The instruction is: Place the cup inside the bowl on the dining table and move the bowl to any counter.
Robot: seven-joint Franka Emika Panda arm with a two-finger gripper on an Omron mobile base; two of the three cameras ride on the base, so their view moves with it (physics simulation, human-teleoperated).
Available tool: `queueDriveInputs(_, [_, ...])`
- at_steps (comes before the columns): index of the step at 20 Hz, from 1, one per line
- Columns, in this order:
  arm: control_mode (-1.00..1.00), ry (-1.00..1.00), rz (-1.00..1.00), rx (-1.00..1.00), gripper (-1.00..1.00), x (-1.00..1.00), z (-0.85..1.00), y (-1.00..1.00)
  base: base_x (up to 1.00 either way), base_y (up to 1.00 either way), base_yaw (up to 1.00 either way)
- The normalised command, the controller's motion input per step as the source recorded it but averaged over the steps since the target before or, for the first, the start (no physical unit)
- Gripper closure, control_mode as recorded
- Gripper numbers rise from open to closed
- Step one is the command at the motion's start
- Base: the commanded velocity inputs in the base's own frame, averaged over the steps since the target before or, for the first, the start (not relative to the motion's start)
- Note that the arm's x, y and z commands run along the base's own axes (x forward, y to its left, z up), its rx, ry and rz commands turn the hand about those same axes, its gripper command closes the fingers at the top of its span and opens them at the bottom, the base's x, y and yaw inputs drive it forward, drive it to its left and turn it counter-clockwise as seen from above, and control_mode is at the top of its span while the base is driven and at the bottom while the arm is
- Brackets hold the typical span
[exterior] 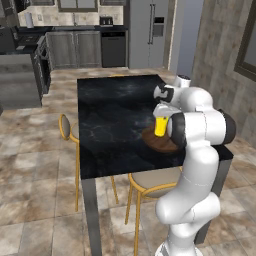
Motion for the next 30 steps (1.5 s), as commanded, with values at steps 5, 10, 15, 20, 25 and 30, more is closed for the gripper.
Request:
queueDriveInputs(5, [-1.00, 0.00, 0.03, 0.00, 1.00, 0.00, -0.21, 0.00, 0.00, 0.00, 0.00])
queueDriveInputs(10, [-1.00, 0.00, 0.03, 0.00, 1.00, 0.00, -0.11, -0.05, 0.00, 0.00, 0.00])
queueDriveInputs(15, [-1.00, 0.00, 0.02, 0.00, 1.00, 0.00, -0.05, -0.08, 0.00, 0.00, 0.00])
queueDriveInputs(20, [-1.00, 0.00, 0.03, 0.00, 1.00, 0.00, -0.11, -0.11, 0.00, 0.00, 0.00])
queueDriveInputs(25, [-1.00, 0.00, 0.03, 0.00, 1.00, 0.00, -0.16, -0.08, 0.00, 0.00, 0.00])
queueDriveInputs(30, [-1.00, 0.00, 0.03, 0.00, 1.00, 0.00, -0.17, -0.01, 0.00, 0.00, 0.00])
